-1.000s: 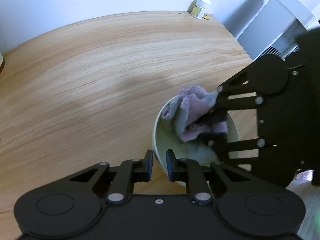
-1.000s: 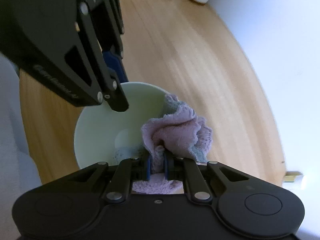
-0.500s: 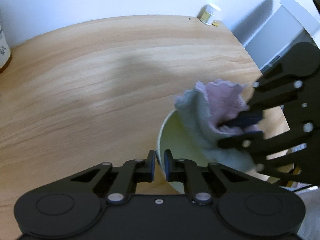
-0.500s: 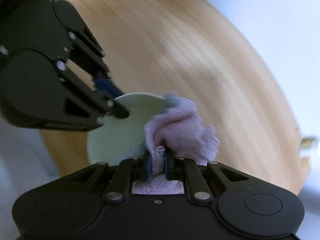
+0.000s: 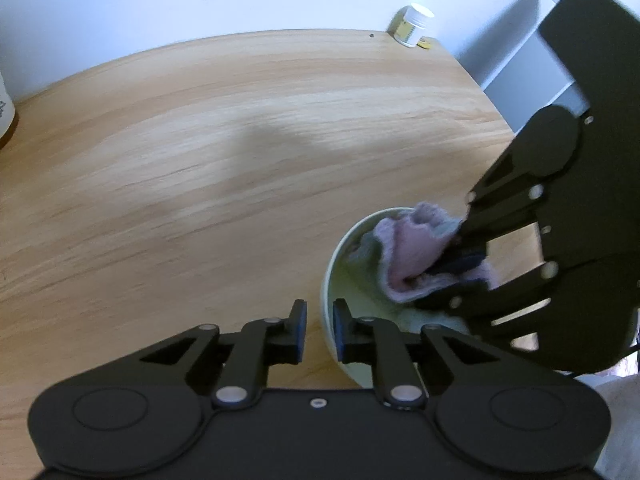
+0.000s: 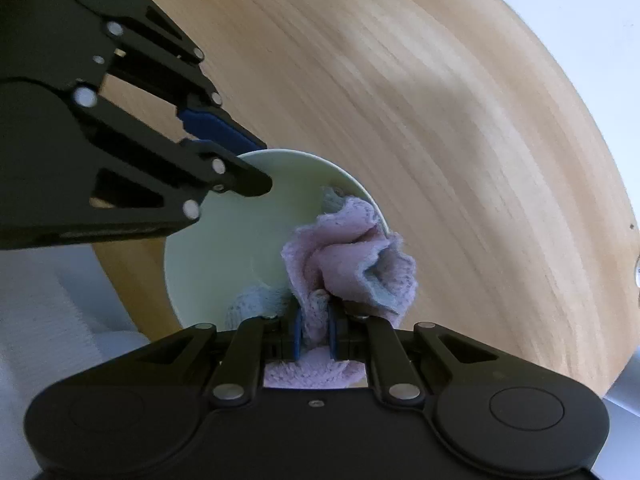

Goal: Clean bowl
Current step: 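Rub the cloth around the bowl wall while the left gripper holds the rim, then lift the cloth out of the bowl with the right gripper, then tilt the bowl with the left gripper while the right gripper brings the cloth to its outside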

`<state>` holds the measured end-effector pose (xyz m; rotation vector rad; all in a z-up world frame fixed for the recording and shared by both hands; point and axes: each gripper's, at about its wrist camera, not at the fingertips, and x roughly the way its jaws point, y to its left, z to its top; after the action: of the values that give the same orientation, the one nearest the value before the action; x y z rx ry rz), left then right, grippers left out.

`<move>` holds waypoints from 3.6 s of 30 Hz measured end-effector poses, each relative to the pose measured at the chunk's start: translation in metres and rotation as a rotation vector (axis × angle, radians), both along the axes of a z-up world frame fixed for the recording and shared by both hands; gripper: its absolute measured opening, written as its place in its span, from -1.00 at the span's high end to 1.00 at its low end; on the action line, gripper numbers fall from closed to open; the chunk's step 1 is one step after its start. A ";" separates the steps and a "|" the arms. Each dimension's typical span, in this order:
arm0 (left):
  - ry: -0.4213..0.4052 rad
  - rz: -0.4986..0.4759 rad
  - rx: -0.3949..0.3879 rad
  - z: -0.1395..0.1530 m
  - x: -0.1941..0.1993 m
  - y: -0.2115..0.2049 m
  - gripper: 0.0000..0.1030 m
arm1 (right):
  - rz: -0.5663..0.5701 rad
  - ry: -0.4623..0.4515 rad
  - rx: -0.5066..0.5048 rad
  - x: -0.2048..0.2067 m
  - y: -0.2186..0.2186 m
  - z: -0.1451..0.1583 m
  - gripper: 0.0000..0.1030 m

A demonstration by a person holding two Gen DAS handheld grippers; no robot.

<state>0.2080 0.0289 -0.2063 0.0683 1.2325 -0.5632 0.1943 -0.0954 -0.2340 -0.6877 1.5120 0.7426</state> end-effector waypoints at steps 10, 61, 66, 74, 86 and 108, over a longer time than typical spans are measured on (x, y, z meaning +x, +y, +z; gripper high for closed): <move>0.085 0.064 -0.036 -0.006 0.006 0.006 0.83 | -0.252 0.060 0.130 0.012 -0.007 -0.009 0.73; 0.093 0.110 -0.008 -0.008 0.011 0.010 0.66 | -0.551 -0.179 0.390 0.016 -0.067 0.067 0.72; 0.017 0.140 0.073 0.008 -0.004 0.008 0.00 | -0.700 -0.192 0.476 0.017 -0.133 0.067 0.72; -0.081 0.115 0.115 0.049 -0.040 -0.019 -0.02 | -0.836 -0.122 0.570 0.015 -0.183 0.037 0.72; -0.069 0.013 0.135 0.034 -0.076 -0.069 -0.02 | -0.878 0.034 0.654 0.006 -0.222 -0.002 0.72; -0.217 -0.229 0.368 -0.013 -0.082 -0.088 0.64 | -0.917 0.084 0.719 -0.009 -0.236 -0.007 0.72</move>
<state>0.1259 -0.0587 -0.2189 0.5722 1.1091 -0.5055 0.1858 -0.3315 -0.2405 0.5647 1.3041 0.5236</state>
